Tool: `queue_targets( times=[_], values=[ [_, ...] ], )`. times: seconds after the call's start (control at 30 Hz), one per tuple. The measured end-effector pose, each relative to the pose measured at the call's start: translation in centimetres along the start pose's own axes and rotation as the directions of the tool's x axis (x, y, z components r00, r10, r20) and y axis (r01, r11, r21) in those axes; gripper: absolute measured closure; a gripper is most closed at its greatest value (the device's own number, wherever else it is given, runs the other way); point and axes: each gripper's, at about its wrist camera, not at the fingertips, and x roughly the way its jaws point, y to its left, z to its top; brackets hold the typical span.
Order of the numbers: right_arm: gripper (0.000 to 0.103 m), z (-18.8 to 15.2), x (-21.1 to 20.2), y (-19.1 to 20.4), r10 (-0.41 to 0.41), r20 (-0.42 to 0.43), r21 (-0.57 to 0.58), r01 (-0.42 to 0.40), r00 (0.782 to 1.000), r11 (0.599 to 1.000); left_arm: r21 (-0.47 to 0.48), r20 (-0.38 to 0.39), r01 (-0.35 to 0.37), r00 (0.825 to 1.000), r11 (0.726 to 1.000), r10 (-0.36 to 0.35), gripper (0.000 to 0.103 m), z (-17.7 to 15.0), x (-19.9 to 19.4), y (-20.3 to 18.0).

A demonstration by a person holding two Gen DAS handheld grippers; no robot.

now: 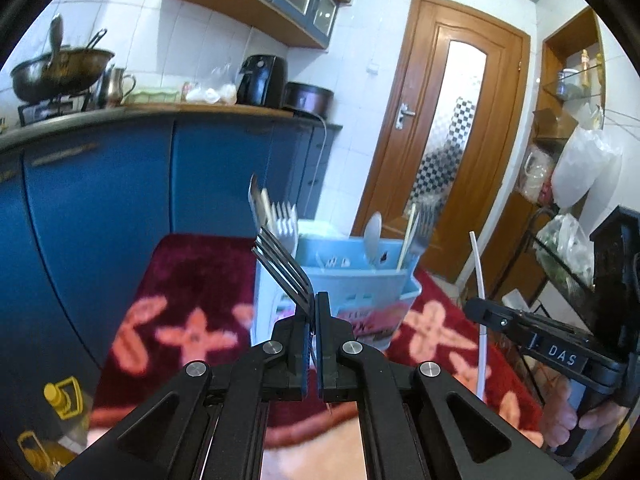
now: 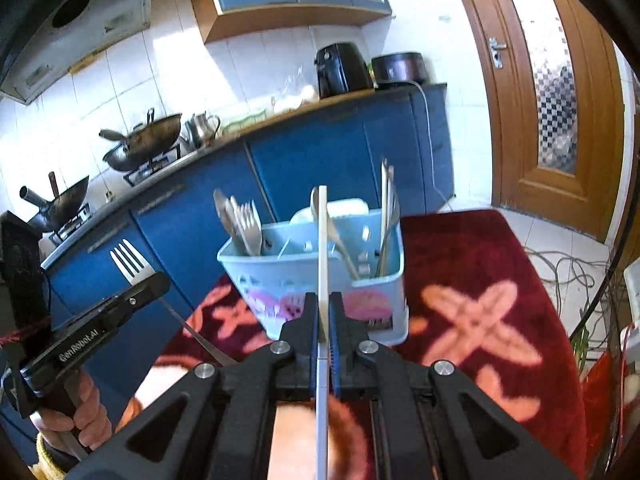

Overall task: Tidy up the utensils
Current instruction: 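Lift the fork with the left tool while the right tool carries the chopstick above the box, then lower the fork into the box and open the left tool while the right tool releases the chopstick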

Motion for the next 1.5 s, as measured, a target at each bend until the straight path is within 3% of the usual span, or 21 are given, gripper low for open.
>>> queue_targets(
  times=[0.43,0.67,0.93,1.23,1.5],
  values=[
    [0.097,1.3,0.5,-1.3,-0.028,0.067,0.007,0.027,0.997,1.000,0.090,0.150,-0.060,0.988,0.994,0.046,0.102,7.7,-0.9,-2.3],
    [0.097,2.2,0.5,-1.6,-0.052,0.117,-0.003,0.053,0.992,0.999,0.138,0.190,-0.121,0.977,0.983,0.093,0.102,9.3,0.8,-3.4],
    [0.097,4.2,1.5,-1.6,-0.085,0.199,-0.010,0.089,0.976,0.996,0.155,0.140,-0.159,0.981,0.975,0.138,0.102,8.3,4.8,-3.2],
    [0.096,6.2,4.9,-0.8,-0.103,0.310,-0.053,0.126,0.945,0.991,0.154,0.068,-0.148,0.988,0.977,0.139,0.102,7.0,7.6,-2.2],
    [0.096,5.6,8.9,-1.1,-0.130,0.303,-0.073,0.159,0.944,0.985,0.144,0.033,-0.132,0.991,0.981,0.128,0.102,6.0,9.0,-1.6]
  ],
)
